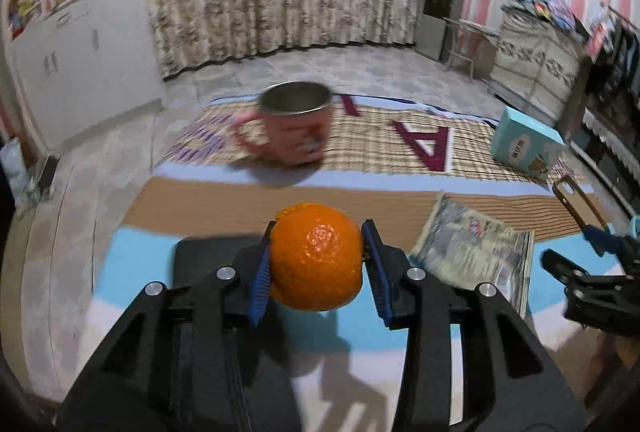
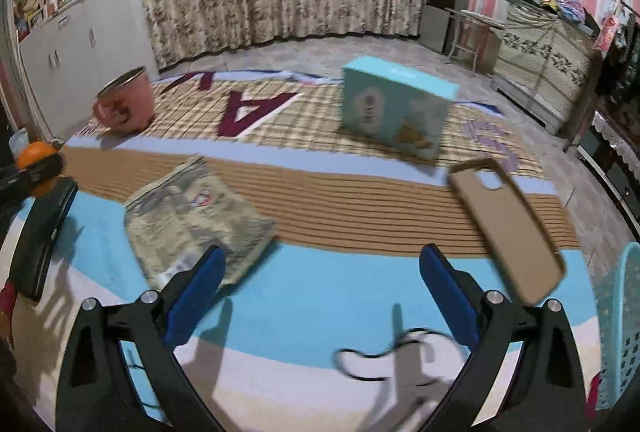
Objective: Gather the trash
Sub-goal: 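Grasp the crumpled newspaper with the right tool and lift it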
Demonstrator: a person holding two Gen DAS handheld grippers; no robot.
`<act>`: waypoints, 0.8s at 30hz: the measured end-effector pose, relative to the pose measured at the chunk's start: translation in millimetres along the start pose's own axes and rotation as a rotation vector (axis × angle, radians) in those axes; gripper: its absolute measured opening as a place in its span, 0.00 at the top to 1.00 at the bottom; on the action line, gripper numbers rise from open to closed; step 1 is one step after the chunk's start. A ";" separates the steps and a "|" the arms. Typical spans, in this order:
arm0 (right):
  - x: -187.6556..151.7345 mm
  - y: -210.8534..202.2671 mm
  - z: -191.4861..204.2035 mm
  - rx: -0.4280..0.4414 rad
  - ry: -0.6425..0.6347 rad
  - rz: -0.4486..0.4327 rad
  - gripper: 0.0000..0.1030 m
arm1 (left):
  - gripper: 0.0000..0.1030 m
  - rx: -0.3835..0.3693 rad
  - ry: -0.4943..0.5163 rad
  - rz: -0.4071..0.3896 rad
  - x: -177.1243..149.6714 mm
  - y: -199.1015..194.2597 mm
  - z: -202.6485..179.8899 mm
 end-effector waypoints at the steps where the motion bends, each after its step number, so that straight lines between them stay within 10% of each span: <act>1: -0.3 3.1 5.3 0.005 0.000 0.009 0.07 | 0.61 0.012 -0.007 0.002 -3.1 -3.7 7.5; 15: -5.7 37.4 20.0 0.004 0.021 0.124 0.09 | 0.61 0.100 -0.042 0.010 -30.5 -20.6 49.2; 24: -2.2 31.9 39.5 0.086 -0.017 0.105 0.51 | 0.61 0.101 -0.038 -0.002 -31.3 -23.4 46.3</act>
Point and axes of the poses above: each gripper's, at about its wrist camera, not at the fingertips, and y roughly the way its jaws point, z to its left, x to its top, the point moved 1 cm from there along y, roughly the way its jaws point, and after that the axes turned 8 degrees about -z, right-handed, at the moved point
